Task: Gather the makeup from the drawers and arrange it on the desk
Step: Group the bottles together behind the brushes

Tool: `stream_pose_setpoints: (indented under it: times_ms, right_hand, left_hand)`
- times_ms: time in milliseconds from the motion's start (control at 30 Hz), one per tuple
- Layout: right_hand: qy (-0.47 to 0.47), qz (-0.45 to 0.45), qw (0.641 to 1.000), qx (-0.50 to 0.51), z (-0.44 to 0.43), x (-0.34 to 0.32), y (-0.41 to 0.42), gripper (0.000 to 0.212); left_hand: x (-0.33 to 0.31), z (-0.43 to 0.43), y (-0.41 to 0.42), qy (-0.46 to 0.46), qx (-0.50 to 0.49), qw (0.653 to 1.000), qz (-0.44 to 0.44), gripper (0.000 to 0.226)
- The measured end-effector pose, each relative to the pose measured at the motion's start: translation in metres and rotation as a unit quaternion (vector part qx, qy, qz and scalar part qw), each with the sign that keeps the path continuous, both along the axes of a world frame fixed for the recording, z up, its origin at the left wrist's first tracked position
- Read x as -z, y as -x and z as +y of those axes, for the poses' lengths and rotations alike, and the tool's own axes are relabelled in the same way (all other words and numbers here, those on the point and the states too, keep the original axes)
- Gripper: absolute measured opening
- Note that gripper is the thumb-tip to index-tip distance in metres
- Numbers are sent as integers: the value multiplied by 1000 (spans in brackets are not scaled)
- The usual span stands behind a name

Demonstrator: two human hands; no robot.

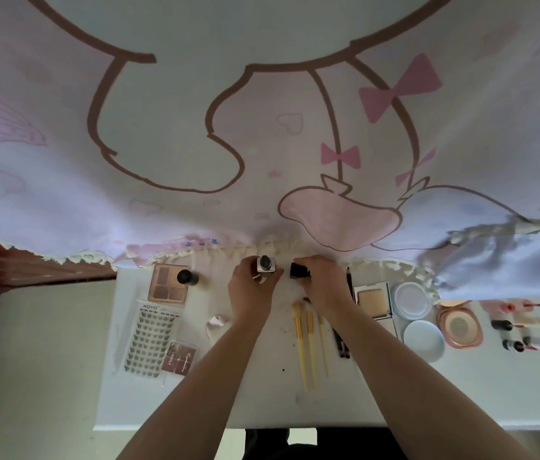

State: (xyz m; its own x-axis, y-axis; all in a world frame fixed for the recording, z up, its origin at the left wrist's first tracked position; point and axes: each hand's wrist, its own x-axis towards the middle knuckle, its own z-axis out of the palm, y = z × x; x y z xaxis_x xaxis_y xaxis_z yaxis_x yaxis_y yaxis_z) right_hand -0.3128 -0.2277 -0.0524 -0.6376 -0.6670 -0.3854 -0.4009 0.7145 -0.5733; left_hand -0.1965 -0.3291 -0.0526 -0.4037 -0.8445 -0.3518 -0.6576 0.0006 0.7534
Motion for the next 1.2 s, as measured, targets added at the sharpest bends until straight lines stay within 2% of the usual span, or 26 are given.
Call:
stream_pose_setpoints:
  times_ms: [200,333,433,500,567,633,667,800,867,1000,1067,1133,1200]
  right_hand:
    - [29,-14,999,9,4,1,-4,44]
    - [-54,38,997,-42,2,-2,-4,60]
    - [-64,57,996,-27,9,-13,-11,68]
    - [-17,58,998,28,15,-21,-22,56]
    - [39,65,994,76,18,-27,-34,35]
    - [64,70,991,94,17,-34,-47,18]
    - [72,72,991,90,15,-38,-54,16]
    - [124,71,990,23,-10,-53,-84,19]
    - [133,68,988,-26,-31,-57,-97,20]
    - [102,19,985,-136,-81,-65,-119,60]
    - [76,17,979,-188,-103,-63,-126,69]
    - [46,27,973,-224,-117,-57,-130,64]
    - [46,33,974,-220,-120,-52,-131,44]
  left_hand:
    - [2,1,-1,5,19,1000,4,48]
    - [-9,3,-14,26,61,997,-29,68]
    - [-18,5,-40,47,68,995,-48,52]
    - [-21,4,-61,63,60,995,-49,40]
    - [-22,2,-84,91,56,993,-56,29]
    - [-20,-4,-105,126,54,988,-72,24]
    - [-18,-8,-116,142,53,985,-83,25]
    - [-11,-27,-152,173,80,972,-137,35]
    - [-7,-35,-165,150,112,965,-184,41]
    - [-2,-46,-183,83,140,964,-212,49]
    - [-1,-49,-188,72,157,965,-199,52]
    - [-2,-52,-190,70,163,966,-186,53]
    - [-3,-55,-191,65,158,968,-183,53]
